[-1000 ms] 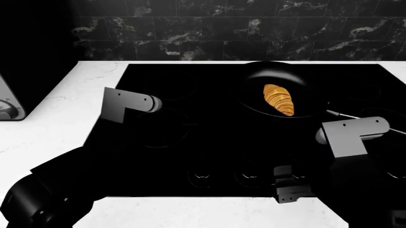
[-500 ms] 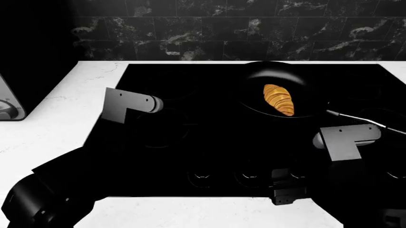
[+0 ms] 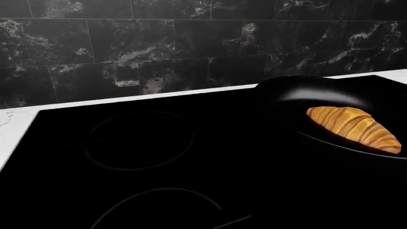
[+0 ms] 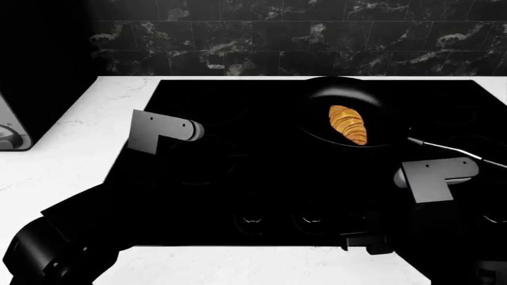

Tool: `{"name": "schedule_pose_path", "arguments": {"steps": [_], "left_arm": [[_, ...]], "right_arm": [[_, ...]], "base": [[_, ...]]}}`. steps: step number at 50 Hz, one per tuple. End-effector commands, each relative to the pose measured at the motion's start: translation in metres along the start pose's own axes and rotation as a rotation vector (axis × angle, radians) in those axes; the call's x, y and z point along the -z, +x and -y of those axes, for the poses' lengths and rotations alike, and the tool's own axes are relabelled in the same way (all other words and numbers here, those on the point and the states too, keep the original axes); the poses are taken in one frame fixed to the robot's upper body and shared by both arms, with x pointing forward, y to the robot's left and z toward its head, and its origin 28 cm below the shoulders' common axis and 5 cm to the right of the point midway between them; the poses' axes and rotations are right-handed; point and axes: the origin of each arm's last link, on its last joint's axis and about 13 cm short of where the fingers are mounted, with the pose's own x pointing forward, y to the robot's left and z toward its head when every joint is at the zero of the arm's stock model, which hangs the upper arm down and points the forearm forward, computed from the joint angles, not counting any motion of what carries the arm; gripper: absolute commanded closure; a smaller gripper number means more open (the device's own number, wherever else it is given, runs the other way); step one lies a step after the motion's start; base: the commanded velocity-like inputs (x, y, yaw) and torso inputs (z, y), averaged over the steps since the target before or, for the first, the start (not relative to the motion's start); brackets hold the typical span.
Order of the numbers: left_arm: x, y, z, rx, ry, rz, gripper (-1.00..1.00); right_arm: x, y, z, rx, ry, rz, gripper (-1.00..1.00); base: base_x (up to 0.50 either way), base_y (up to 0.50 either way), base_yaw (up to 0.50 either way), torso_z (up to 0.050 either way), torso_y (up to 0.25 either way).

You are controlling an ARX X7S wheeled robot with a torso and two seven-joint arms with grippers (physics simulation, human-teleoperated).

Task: Pick the croissant and place it on the pan. Then turn on the stove to warm the croissant.

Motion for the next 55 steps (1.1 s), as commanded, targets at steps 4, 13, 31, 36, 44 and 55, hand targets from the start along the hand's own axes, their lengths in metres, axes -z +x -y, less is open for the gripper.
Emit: {"name": "schedule_pose_path", "arguments": {"steps": [4,13,31,36,44,55], "left_arm": [[0.000,0.000,0.000,0.000,-0.001,0.000,-1.00],[-0.001,-0.001,0.000,-0.002,-0.002,0.004,-1.00],[-0.007,-0.007,0.000,-0.013,0.002,0.023,-1.00],[-0.007,-0.005,-0.001,-0.022,-0.002,0.023,-1.00],[-0.007,-0.005,-0.003,-0.032,-0.008,0.021,-1.00],[-0.006,-0.002,-0.004,-0.048,-0.010,0.017,-1.00]], "right_arm": [[-0.002,-0.001,-0.004,-0.046,0.013,0.005,1.00],[-0.001,-0.002,-0.002,-0.060,0.025,0.014,1.00],[0.008,-0.011,0.018,-0.212,-0.046,0.003,1.00],[0.002,-0.013,0.021,-0.227,-0.091,0.003,1.00],[-0.009,-0.004,0.037,-0.261,-0.158,-0.006,1.00],[-0.021,0.006,0.044,-0.285,-0.207,-0.013,1.00]], "base": [[0.00,0.00,0.00,0.000,0.000],[0.00,0.00,0.00,0.000,0.000],[0.00,0.00,0.00,0.001,0.001],[0.00,0.00,0.00,0.000,0.002],[0.00,0.00,0.00,0.001,0.001],[0.00,0.00,0.00,0.000,0.000]]}}
